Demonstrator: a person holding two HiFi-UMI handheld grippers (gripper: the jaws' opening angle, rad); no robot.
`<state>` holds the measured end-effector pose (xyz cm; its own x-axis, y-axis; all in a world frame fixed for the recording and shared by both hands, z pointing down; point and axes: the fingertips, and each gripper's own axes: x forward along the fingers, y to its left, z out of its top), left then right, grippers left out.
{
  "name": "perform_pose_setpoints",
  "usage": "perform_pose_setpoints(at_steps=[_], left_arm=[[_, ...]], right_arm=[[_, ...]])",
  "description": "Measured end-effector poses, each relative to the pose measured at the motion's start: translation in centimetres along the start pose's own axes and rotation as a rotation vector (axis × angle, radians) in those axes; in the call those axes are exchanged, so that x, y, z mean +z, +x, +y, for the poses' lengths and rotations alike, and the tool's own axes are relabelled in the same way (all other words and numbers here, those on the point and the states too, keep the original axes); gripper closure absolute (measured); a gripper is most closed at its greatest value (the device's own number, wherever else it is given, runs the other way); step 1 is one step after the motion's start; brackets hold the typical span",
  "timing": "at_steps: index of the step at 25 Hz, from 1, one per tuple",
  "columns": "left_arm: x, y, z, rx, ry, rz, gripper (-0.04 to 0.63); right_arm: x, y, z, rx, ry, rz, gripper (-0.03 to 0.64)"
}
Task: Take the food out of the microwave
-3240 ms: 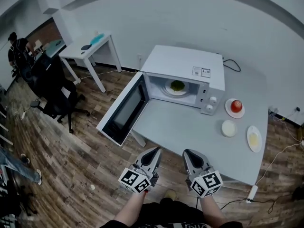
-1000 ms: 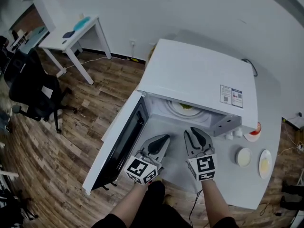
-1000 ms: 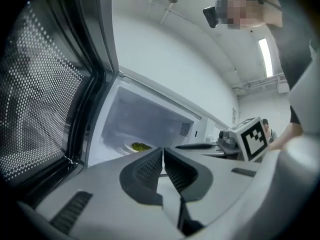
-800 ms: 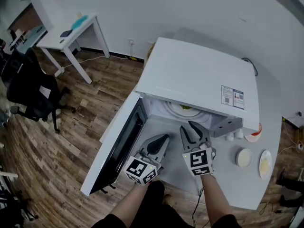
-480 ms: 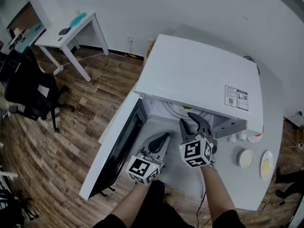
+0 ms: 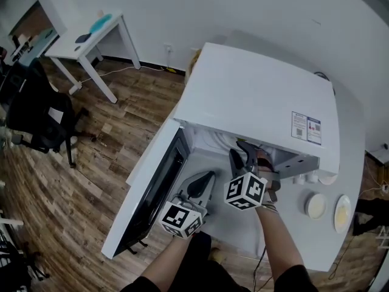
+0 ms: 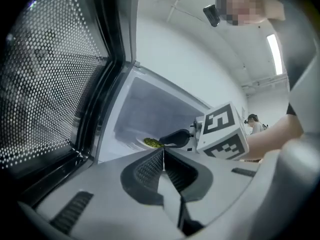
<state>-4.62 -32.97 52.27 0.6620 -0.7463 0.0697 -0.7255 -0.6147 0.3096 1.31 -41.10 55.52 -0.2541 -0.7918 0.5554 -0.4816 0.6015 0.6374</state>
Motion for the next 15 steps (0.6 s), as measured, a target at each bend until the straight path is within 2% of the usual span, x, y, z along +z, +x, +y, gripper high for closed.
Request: perform_pose_setpoints(at_steps=[4, 6, 8, 15], left_arm=[[0.37, 0.01, 0.03, 0.001, -0.002, -0.01, 0.584], [0.45, -0.02, 0.06, 0.002, -0.004, -0.012, 0.584], [0.42, -0.09, 0.13, 0.005, -0.007, -0.012, 0.584], [0.2, -0.38, 0.31, 0.015, -0.016, -0.01, 0.584]], right_arm=[[0.06, 0.63, -0.28, 0.025, 0.048, 0.007, 0.512], [0.09, 0.78, -0.1, 0.032, 0.033, 0.008, 0.526], [0.03, 0.8, 0.15, 0.027, 0.017, 0.006, 0.568], [-0.11, 0.19, 0.29, 0.001, -0.003, -0.01, 0.575]])
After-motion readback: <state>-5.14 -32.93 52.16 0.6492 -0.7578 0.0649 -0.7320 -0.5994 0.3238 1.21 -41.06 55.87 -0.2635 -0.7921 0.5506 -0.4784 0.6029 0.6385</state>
